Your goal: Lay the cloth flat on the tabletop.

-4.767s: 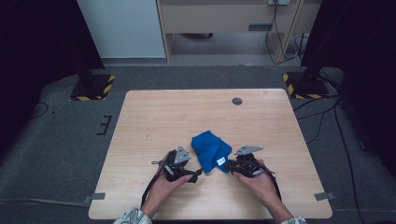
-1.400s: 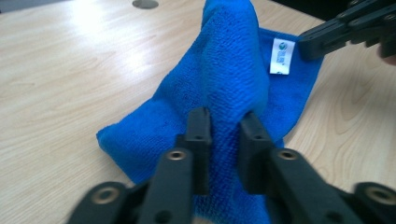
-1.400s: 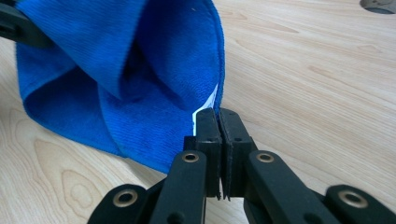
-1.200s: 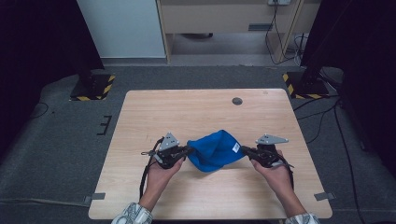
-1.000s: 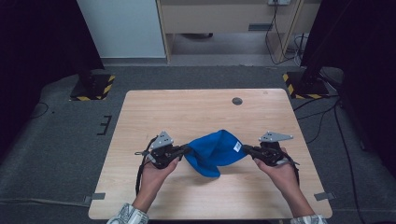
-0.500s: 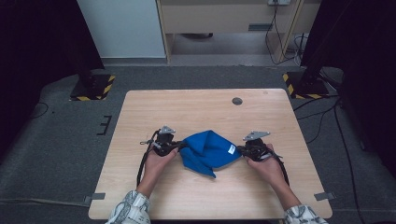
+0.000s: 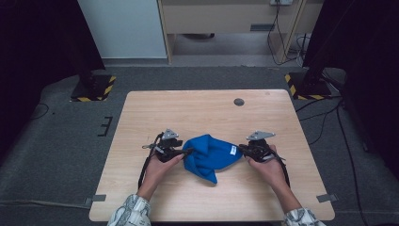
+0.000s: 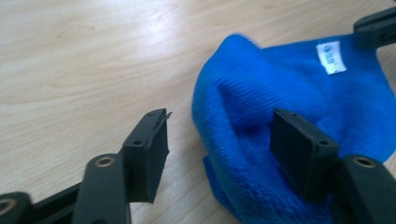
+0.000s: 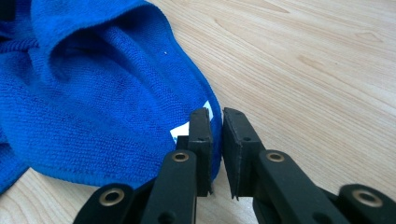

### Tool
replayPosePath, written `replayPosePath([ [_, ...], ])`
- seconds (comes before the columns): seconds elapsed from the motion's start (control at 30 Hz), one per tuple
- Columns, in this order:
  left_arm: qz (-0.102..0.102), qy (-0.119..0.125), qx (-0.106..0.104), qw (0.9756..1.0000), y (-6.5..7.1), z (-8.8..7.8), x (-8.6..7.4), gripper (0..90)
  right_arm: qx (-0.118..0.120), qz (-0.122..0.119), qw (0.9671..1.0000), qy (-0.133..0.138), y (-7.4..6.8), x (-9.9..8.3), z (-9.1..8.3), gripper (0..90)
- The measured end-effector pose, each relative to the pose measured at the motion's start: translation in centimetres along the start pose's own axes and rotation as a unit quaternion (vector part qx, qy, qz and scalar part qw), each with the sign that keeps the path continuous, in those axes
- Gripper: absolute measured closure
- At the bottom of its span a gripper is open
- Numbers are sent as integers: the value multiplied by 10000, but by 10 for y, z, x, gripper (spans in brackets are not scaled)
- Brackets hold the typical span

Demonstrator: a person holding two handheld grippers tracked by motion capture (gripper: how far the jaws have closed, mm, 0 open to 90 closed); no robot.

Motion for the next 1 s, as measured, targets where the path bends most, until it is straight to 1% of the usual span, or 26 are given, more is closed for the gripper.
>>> replayPosePath([
  [0.07, 103, 117, 39, 9999, 2, -3, 4, 314, 25, 23, 10000, -4, -1, -1, 0, 800],
  [0.13, 228, 201, 84, 9995, 5, -5, 8, 316, 26, 42, 10000, 2, -1, -1, 0, 805],
  [0.2, 259, 285, 48, 9992, 10, -8, 11, 330, 36, 1, 10000, 21, -1, -1, 0, 822],
  [0.27, 321, 362, 38, 9988, 14, -11, 15, 356, 81, 6, 10000, 52, -2, 0, -2, 860],
  [0.37, 302, 465, -93, 9984, 23, -15, 22, 390, 122, -16, 9998, 133, -4, 2, -5, 884],
  [0.43, 332, 405, -103, 9986, 28, -13, 22, 429, 120, -41, 9997, 192, -5, 4, -7, 886],
  [0.53, 433, 141, -70, 9989, 30, -2, 16, 463, 133, -52, 9997, 212, -6, 5, -8, 886],
  [0.6, 425, -33, -80, 9991, 28, 8, 10, 471, 145, -26, 9997, 189, -6, 4, -8, 886],
  [0.7, 337, -228, -143, 9991, 22, 21, 4, 497, 149, 11, 9997, 175, -7, 3, -8, 885],
  [0.73, 301, -230, -95, 9992, 20, 25, 3, 503, 162, 9, 9997, 177, -7, 3, -8, 885],
  [0.8, 216, -235, -77, 9995, 15, 31, 5, 509, 180, -7, 9997, 176, -7, 3, -7, 885],
  [0.87, 163, -238, 10, 9996, 10, 35, 7, 506, 169, -16, 9997, 187, -7, 3, -7, 884],
  [0.93, 68, -227, 38, 9997, 5, 38, 8, 506, 166, -17, 9997, 189, -7, 2, -7, 885],
  [1.0, -12, -301, 120, 9995, 0, 41, 6, 510, 155, -9, 9997, 188, -6, 2, -7, 884],
])
Point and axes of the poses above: each handheld gripper's, and its own axes: z roughly forward along the jaws, x roughly out of its top, y roughly to its right, the point moved 6 cm from there along z, roughly forward along the jaws, and after that the axes turned 2 degrees about -z, right-handed, at the moved point
